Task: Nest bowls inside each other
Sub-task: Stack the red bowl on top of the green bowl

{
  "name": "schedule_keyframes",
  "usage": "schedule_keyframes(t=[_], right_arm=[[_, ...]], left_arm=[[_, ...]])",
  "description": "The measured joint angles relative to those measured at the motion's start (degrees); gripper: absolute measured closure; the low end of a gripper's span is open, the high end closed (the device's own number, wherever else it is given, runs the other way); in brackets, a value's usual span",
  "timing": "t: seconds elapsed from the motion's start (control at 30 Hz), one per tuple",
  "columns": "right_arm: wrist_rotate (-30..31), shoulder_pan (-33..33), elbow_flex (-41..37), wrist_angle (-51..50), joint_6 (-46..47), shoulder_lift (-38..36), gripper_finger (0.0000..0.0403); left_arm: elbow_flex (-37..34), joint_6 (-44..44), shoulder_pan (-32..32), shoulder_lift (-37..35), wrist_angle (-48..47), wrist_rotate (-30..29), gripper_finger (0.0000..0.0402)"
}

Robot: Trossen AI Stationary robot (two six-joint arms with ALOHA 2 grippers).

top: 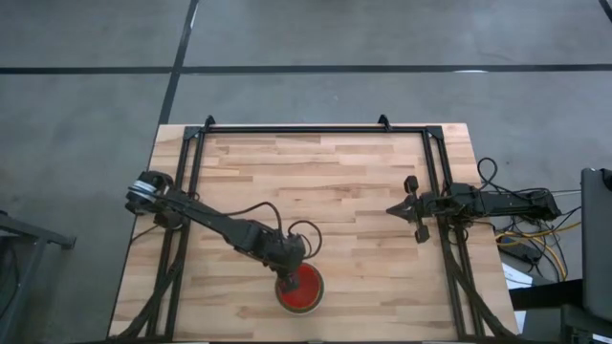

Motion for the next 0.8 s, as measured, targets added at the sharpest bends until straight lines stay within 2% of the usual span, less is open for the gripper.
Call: schedule_keyframes(t=[0.8], right_arm=[[0.00, -0.01, 0.00, 0.00, -0.01, 0.00, 0.0394]], left_arm=[[-0.09, -1.62, 0.02, 2.51, 0.46, 1.07, 0.0394]])
